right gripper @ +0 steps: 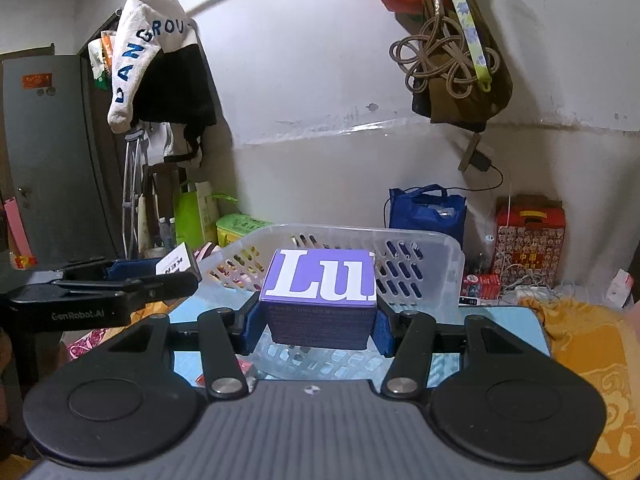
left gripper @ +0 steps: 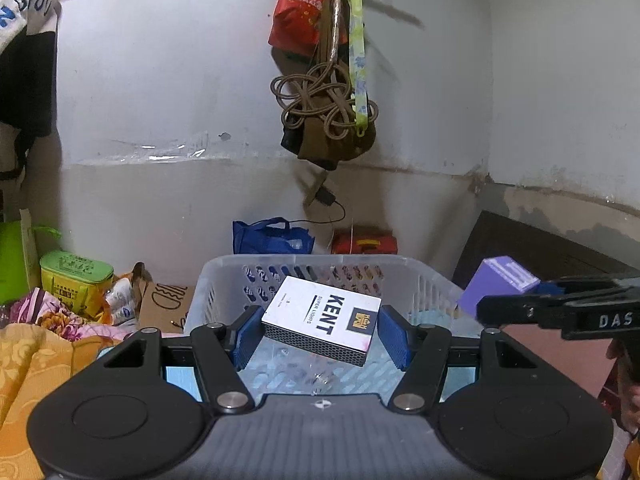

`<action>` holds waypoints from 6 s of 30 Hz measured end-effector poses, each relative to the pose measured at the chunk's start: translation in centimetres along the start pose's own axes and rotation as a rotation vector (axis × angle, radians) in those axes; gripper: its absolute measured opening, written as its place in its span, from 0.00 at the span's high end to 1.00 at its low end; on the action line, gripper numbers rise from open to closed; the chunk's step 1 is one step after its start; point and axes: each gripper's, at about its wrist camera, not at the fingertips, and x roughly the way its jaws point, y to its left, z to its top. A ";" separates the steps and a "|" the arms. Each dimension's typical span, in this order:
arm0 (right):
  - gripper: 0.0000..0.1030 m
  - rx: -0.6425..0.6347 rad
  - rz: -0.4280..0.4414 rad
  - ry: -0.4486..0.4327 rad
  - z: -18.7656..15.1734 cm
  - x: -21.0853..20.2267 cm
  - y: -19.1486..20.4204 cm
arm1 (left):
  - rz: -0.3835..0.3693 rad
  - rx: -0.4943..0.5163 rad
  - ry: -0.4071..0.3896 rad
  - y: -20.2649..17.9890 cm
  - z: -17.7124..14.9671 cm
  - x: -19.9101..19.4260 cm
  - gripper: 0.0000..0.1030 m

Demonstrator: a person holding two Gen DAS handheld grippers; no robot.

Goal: Organize objects
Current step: 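Carry the Lu box and KENT pack over the basket and release both, then withdraw both open grippers from the basket back toward the table, then grasp the plush doll with the left gripper while the right grasps the pink tissue pack, then lift the plush doll and pink tissue pack toward the basket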

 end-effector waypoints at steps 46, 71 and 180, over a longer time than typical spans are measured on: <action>0.00 -0.011 -0.117 -0.029 3.0 6.6 -2.6 | 0.131 -0.089 0.077 1.9 4.0 8.5 0.00; 0.00 -0.115 -0.064 0.074 -7.5 0.3 1.2 | 0.023 0.010 0.078 -0.3 -4.2 0.4 0.04; 0.16 -0.066 -0.029 0.153 -7.2 -0.1 -0.3 | -0.053 0.070 0.192 -2.6 -5.4 2.6 0.34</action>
